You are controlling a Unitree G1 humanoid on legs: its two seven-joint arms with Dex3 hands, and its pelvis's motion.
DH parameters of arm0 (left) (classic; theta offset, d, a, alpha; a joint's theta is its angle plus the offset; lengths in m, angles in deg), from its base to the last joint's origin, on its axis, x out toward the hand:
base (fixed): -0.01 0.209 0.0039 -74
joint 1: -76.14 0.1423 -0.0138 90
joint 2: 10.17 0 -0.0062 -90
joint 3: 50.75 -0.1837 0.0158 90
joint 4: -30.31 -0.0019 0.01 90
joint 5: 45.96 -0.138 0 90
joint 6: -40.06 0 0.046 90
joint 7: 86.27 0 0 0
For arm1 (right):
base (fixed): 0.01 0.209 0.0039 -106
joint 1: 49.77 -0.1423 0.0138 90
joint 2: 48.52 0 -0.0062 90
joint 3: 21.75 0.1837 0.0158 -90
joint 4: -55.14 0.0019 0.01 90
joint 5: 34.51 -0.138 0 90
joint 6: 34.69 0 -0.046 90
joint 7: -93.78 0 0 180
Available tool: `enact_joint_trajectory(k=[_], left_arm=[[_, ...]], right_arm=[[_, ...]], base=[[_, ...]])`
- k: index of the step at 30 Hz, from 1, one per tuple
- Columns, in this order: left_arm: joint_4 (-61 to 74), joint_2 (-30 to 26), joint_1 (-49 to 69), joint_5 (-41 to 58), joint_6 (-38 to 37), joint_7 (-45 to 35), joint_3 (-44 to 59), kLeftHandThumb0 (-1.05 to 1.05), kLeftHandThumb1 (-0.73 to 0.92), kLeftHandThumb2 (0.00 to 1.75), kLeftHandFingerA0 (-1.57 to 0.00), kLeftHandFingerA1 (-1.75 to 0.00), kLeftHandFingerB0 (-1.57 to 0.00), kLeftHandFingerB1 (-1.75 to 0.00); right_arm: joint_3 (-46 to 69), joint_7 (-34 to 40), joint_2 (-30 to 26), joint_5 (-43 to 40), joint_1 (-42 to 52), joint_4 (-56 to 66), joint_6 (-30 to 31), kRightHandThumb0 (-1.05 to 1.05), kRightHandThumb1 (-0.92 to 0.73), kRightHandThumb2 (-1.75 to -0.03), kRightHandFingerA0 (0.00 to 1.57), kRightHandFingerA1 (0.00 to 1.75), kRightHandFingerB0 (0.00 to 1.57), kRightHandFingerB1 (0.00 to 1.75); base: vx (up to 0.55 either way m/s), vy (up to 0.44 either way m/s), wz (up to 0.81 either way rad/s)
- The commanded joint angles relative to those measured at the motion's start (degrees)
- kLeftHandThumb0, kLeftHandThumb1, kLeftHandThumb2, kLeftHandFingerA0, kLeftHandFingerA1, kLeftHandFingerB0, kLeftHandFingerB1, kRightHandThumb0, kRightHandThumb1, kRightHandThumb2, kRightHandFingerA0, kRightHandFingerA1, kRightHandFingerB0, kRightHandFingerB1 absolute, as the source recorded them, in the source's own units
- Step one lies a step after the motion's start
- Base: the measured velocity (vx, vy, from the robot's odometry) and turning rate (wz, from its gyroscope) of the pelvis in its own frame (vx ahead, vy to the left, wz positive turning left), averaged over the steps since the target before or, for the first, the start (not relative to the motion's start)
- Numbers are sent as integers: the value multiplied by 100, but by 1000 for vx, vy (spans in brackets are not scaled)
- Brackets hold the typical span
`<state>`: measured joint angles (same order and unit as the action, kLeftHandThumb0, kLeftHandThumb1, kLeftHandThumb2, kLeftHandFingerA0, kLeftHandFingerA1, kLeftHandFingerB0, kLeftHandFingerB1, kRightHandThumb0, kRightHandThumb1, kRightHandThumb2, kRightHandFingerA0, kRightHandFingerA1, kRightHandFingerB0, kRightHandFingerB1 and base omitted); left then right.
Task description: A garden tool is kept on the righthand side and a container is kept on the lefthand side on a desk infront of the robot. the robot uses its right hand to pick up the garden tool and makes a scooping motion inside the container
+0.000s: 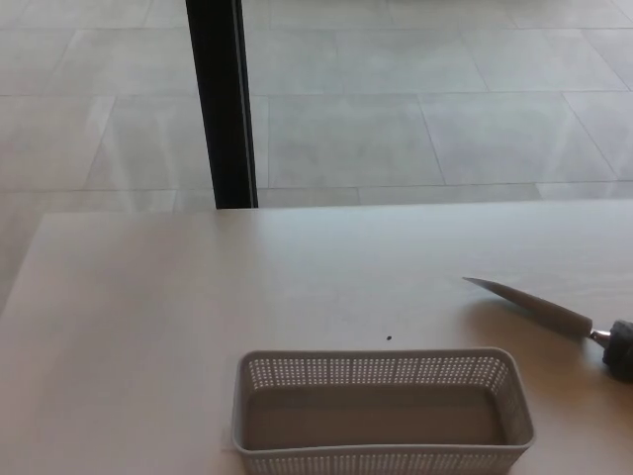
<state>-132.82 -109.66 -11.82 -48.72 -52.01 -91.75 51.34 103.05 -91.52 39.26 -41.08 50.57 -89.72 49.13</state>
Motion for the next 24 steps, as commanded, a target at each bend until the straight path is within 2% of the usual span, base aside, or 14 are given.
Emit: enact_joint_trajectory(k=[1,4,6,8,9,10,11,13,16,17,19,21,23,24], left_arm=[[-124,-166,-26,265,71,-158,242,-54,69,60,-60,-69,-53,-52],[-150,-203,-39,235,96,-158,244,-53,69,61,-60,-66,-53,-51],[-155,-210,-22,273,89,-203,288,-53,68,60,-61,-67,-54,-51],[-165,-204,-1,268,84,-162,309,-54,67,60,-62,-65,-56,-50],[-166,-216,-4,191,90,-137,246,-54,69,61,-63,-67,-54,-50],[-178,-210,-2,220,84,-139,283,-53,68,61,-63,-65,-55,-50],[-191,-226,5,228,53,-188,297,-53,67,60,-64,-65,-55,-50],[-190,-217,-4,265,77,-178,346,-53,67,60,-64,-65,-55,-50],[-214,-204,50,233,76,-149,332,-53,67,59,-64,-69,-55,-52],[-237,-210,31,203,93,-148,307,-52,68,60,-63,-61,-56,-48],[-275,-222,6,128,100,-128,243,-52,68,60,-63,-61,-56,-48],[-278,-221,4,135,81,-130,245,-53,68,60,-64,-63,-57,-49],[-272,-225,4,146,82,-147,251,-53,68,60,-64,-63,-57,-49],[-265,-236,25,148,50,-182,249,-55,67,60,-62,-64,-56,-50]], right_arm=[[945,-82,-584,-1154,-539,-30,-133,-104,-67,-101,0,41,0,23],[1457,49,-1125,-1560,-1190,392,376,-105,-70,-105,0,42,0,29],[1641,23,-1288,-1664,-1378,496,441,-105,-69,-106,0,42,0,31],[1629,-1,-1653,-1597,-1667,904,742,-105,-69,-110,0,42,0,35],[1640,-20,-1746,-1604,-1834,1157,697,-105,-71,-109,0,40,0,30],[1545,296,-1839,-1424,-1985,1543,916,-105,-71,-110,0,40,0,30],[1401,-127,-2026,-1481,-2282,1974,738,-105,-66,-110,0,34,0,24],[1336,-215,-2072,-1426,-2353,2056,691,-105,-66,-110,0,34,0,24],[735,-453,-2298,-1050,-2521,2903,731,-105,-66,-107,0,43,0,37],[542,-617,-2321,-992,-2525,3145,700,-104,-66,-105,0,39,1,37],[336,-793,-2324,-994,-2495,3462,710,-104,-66,-105,0,39,1,37],[-345,-873,-2553,-299,-2235,4011,715,-98,-68,-107,0,22,0,24],[-521,-850,-2614,-171,-2140,4170,733,-98,-68,-107,0,22,0,24],[-801,-775,-2666,173,-2091,4140,485,-92,-82,-65,0,18,0,26]], base=[[0,0,0],[0,0,0],[0,0,0],[0,0,0],[0,0,0],[0,0,0],[0,0,0],[0,0,0],[0,0,0],[0,0,0],[0,0,0],[0,0,0],[0,0,0],[0,0,0]])
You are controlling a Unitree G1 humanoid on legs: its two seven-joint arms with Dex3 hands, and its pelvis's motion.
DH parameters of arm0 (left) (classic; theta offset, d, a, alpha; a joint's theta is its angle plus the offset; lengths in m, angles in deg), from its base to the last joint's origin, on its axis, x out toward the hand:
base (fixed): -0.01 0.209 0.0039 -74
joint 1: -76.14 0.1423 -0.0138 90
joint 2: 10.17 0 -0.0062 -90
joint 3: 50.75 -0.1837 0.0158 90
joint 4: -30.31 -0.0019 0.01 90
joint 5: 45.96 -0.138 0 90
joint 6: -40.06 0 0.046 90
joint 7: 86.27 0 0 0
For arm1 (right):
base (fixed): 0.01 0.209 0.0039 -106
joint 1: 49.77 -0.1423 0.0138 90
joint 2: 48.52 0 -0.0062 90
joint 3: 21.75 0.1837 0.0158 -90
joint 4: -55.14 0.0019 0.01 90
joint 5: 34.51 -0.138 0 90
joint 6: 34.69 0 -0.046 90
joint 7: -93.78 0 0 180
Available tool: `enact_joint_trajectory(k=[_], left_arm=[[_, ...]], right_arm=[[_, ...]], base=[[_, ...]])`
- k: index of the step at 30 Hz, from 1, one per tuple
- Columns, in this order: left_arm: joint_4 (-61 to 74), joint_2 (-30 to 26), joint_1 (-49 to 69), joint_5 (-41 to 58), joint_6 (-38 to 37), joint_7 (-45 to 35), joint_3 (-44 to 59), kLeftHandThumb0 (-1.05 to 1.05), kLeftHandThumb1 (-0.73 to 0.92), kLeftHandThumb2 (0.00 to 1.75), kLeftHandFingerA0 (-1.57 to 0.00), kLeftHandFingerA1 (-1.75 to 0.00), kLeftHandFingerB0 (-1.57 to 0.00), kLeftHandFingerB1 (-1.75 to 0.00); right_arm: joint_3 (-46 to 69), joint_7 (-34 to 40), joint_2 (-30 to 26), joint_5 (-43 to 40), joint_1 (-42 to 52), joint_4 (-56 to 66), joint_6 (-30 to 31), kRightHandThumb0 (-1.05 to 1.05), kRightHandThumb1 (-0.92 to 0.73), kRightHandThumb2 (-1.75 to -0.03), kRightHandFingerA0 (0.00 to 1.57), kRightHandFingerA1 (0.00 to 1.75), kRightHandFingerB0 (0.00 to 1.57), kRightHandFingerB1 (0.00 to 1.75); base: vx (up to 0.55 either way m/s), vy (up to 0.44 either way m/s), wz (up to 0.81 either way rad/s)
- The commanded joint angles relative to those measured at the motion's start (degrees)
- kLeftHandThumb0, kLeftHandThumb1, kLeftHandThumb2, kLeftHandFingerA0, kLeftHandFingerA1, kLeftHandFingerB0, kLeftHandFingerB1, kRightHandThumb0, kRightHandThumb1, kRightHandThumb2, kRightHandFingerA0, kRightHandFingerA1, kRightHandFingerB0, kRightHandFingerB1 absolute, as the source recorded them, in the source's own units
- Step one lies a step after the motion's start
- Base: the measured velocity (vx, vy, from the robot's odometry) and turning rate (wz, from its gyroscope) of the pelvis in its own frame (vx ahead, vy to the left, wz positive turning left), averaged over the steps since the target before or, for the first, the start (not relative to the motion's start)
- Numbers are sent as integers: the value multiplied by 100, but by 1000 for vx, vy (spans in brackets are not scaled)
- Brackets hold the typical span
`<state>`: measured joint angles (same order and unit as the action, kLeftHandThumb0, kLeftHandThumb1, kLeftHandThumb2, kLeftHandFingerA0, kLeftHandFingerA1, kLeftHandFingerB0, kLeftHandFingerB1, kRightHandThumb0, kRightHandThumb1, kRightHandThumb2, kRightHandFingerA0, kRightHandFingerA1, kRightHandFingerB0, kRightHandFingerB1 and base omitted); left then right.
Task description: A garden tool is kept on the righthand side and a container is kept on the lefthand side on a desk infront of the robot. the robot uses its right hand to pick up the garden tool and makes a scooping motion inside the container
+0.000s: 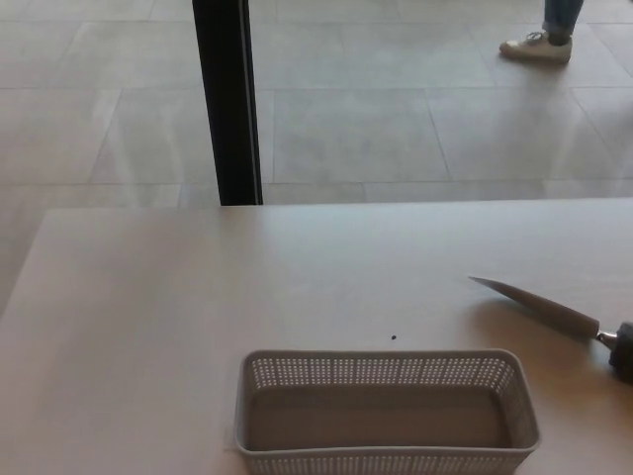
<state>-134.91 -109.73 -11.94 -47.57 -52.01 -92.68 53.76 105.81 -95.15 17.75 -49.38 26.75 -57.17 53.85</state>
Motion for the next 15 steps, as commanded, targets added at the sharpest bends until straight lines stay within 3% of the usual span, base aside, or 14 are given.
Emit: enact_joint_trajectory(k=[1,2,3,4,6,11,15], left_arm=[[2,-211,59,50,76,-87,2,-54,69,61,-60,-68,-55,-51],[0,-204,58,58,87,-82,10,-53,69,61,-59,-64,-55,-50],[-56,-174,65,94,109,-61,59,-51,67,60,-64,-62,-59,-49],[-69,-167,78,81,93,-51,52,-53,68,60,-60,-62,-56,-50],[-52,-189,125,15,-3,-85,-15,-53,69,61,-61,-63,-56,-50],[-72,-170,102,-50,37,27,-75,-53,69,60,-64,-60,-58,-47],[-71,-168,104,13,55,2,-28,-53,68,60,-64,-64,-57,-50]], right_arm=[[-1442,-525,-558,1239,325,863,-150,-98,-66,-104,0,6,7,9],[-1685,-560,-602,1396,333,820,-229,-84,-57,-101,0,17,0,20],[-1987,-671,-655,1579,337,742,-252,-83,-56,-100,0,21,12,23],[-2360,-681,-772,1935,352,622,-401,-91,-61,-101,9,27,9,19],[-2695,-827,-802,2067,398,453,-498,-90,-61,-99,11,21,11,20],[-3520,-874,-974,2650,494,301,-648,-88,-61,-99,10,26,11,25],[-4000,-875,-1010,2897,473,224,-641,-91,-63,-103,5,24,13,18]], base=[[0,0,0],[0,0,0],[0,0,0],[0,0,0],[0,0,0],[0,0,0],[0,0,0]])
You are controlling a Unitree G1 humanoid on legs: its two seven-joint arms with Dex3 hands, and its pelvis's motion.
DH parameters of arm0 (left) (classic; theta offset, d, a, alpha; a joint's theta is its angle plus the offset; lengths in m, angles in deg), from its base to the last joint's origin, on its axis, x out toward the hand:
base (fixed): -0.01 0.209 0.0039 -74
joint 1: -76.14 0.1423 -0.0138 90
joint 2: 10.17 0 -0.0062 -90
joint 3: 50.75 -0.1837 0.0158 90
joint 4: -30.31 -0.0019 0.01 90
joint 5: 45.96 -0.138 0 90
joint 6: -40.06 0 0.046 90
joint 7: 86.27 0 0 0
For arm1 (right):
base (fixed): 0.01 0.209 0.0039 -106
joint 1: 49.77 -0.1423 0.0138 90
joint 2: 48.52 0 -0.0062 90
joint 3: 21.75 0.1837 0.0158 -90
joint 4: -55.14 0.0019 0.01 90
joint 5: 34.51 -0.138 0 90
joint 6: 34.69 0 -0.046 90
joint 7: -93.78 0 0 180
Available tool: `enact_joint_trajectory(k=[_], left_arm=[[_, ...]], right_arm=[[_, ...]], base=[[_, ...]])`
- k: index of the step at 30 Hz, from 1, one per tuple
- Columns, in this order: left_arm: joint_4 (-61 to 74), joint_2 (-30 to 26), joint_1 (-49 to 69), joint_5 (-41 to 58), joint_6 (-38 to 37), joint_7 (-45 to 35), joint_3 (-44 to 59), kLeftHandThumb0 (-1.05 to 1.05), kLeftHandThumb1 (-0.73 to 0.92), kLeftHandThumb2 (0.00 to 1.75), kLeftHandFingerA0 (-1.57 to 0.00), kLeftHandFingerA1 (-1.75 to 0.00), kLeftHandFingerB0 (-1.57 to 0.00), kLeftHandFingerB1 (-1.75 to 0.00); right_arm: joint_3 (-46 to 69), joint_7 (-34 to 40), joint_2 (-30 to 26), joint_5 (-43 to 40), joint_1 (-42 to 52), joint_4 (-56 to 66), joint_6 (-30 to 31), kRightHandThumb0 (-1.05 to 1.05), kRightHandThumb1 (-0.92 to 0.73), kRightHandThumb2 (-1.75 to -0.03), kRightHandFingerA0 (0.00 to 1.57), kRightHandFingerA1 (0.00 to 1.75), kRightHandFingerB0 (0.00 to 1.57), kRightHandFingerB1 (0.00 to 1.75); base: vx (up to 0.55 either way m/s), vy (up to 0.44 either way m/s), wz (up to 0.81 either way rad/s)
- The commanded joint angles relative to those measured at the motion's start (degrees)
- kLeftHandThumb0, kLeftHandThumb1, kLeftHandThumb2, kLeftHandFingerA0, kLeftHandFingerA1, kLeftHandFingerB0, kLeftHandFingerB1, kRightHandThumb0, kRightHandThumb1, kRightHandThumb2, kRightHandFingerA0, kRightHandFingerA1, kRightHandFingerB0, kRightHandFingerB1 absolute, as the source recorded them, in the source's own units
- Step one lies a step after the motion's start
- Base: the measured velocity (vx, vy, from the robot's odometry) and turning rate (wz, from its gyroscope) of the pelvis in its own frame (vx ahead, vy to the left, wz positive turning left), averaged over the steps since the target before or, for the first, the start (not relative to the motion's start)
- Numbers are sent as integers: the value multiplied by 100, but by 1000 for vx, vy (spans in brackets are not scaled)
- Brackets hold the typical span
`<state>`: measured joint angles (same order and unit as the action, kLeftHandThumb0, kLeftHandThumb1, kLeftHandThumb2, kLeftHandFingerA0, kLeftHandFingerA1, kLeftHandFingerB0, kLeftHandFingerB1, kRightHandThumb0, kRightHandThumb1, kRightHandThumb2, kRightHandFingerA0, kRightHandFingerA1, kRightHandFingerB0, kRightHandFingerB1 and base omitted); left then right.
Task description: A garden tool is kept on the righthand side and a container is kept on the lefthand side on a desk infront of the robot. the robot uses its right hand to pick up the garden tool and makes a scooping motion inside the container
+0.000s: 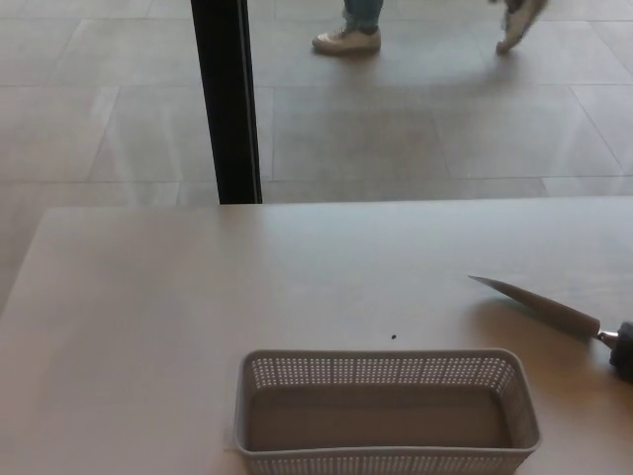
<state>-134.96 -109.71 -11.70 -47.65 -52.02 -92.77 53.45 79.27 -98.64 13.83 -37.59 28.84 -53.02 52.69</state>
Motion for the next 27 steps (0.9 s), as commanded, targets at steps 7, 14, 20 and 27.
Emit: enact_joint_trajectory(k=[7,14,20,27], left_arm=[[-85,-160,98,32,60,1,11,-51,69,60,-63,-62,-57,-48],[-89,-159,126,55,25,-27,40,-52,68,60,-63,-60,-56,-47],[-69,-162,131,29,10,-38,9,-52,69,61,-61,-58,-56,-47],[-121,-125,115,29,90,38,40,-52,67,60,-63,-60,-57,-48]], right_arm=[[-1990,-504,-684,1985,105,-491,-608,-88,-62,-103,0,19,15,21],[-2609,-332,-744,2495,-156,-699,-616,-83,-78,-64,3,27,7,25],[-2884,-52,-695,2880,-541,-783,-392,-78,-57,-94,5,34,11,37],[-3033,82,-610,3094,-1035,-1190,-223,-74,-72,-62,10,32,18,28]], base=[[0,0,0],[0,0,0],[0,0,0],[0,0,0]])
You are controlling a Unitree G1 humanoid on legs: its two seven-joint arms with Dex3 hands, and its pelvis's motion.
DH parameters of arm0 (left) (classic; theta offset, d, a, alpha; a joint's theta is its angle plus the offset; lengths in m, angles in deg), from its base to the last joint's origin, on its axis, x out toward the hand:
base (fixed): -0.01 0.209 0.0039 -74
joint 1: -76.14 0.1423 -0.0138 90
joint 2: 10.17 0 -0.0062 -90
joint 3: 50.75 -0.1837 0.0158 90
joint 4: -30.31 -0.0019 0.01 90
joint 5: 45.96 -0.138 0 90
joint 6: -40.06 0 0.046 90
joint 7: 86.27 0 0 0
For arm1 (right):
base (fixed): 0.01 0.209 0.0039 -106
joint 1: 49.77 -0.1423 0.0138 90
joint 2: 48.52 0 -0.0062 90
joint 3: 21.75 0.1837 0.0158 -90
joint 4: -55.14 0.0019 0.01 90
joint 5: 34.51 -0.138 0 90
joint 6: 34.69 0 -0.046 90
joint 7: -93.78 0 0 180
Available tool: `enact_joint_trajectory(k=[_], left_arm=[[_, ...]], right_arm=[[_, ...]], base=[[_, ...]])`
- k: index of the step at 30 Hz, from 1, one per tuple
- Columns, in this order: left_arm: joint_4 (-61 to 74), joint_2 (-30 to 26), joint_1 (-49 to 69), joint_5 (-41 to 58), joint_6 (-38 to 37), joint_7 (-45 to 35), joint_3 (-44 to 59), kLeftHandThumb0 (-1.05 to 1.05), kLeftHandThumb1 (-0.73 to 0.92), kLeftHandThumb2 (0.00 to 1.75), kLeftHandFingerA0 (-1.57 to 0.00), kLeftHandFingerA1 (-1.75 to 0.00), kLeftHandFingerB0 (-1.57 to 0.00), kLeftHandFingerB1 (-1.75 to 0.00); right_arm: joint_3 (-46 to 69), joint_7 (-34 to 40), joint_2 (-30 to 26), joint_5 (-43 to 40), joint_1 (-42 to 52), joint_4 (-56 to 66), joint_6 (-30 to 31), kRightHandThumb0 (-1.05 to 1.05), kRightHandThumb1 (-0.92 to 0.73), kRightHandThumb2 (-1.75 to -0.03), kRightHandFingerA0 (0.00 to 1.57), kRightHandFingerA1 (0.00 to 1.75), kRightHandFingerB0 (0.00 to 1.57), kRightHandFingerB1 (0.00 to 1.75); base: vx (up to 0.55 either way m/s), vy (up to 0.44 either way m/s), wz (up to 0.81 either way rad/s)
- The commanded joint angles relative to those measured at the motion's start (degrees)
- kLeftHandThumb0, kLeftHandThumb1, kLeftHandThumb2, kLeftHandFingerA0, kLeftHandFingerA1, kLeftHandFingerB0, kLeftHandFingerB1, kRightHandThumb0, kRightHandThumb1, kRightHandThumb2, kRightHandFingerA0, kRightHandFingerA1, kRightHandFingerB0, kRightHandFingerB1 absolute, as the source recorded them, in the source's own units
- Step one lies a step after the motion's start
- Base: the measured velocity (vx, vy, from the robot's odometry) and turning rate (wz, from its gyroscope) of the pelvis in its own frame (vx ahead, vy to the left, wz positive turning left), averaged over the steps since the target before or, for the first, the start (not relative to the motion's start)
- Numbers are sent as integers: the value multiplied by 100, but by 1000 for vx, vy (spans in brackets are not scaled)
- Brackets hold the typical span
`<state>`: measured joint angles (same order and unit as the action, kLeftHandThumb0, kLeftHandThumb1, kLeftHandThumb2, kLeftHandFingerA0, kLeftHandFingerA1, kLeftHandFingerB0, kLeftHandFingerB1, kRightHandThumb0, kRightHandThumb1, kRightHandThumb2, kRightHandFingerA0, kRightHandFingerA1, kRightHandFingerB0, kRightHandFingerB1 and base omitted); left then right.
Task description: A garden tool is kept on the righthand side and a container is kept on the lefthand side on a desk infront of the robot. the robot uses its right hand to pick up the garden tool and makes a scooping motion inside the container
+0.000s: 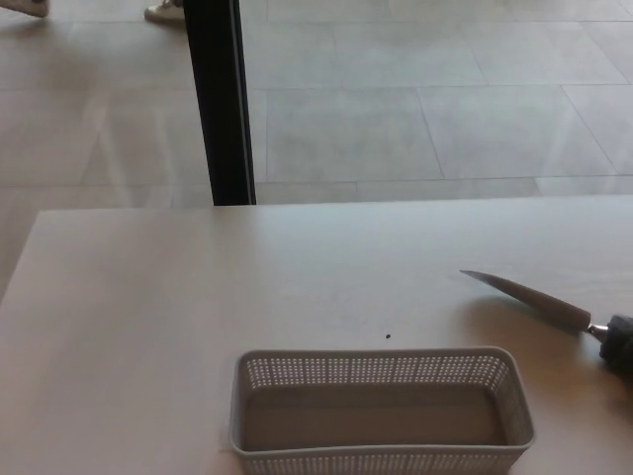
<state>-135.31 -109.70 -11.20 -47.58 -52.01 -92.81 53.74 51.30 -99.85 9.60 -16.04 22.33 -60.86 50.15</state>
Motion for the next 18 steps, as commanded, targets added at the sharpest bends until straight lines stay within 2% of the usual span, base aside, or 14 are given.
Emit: enact_joint_trajectory(k=[1,2,4,5,7,8,15,18], left_arm=[[-70,-137,64,11,80,17,-7,-52,68,60,-62,-60,-57,-48],[-56,-134,77,20,62,8,-5,-52,67,60,-62,-63,-55,-49],[-45,-133,72,23,77,3,-11,-52,67,60,-63,-65,-57,-50],[-46,-142,76,-13,54,-15,-49,-51,68,60,-62,-62,-57,-49],[-50,-138,80,17,22,-12,-31,-52,68,60,-66,-62,-59,-49],[-48,-139,76,39,31,-40,-17,-52,68,61,-66,-63,-58,-49],[-57,-107,50,21,59,-2,-21,-52,67,60,-64,-62,-56,-48],[-53,-121,61,-15,2,-11,-75,-53,68,60,-64,-61,-57,-48]], right_arm=[[-230,222,-147,926,-461,-492,45,-73,-71,-61,10,32,19,28],[-216,229,-97,921,-556,-563,113,-37,-41,-100,2,52,0,47],[-193,249,-66,920,-615,-641,95,-37,-42,-100,2,52,0,47],[-179,310,-18,930,-659,-723,69,-72,-55,-86,7,44,14,41],[-165,417,60,976,-700,-791,36,-69,-55,-85,12,43,16,41],[-146,473,102,976,-711,-855,-29,-64,-68,-61,19,32,25,29],[-45,994,420,1057,-787,-1272,-224,-60,-66,-61,25,35,28,30],[-68,1115,543,1159,-844,-1453,-160,-62,-68,-61,15,32,21,29]], base=[[0,0,0],[0,0,0],[0,0,0],[0,0,0],[0,0,0],[0,0,0],[0,0,0],[0,0,0]])
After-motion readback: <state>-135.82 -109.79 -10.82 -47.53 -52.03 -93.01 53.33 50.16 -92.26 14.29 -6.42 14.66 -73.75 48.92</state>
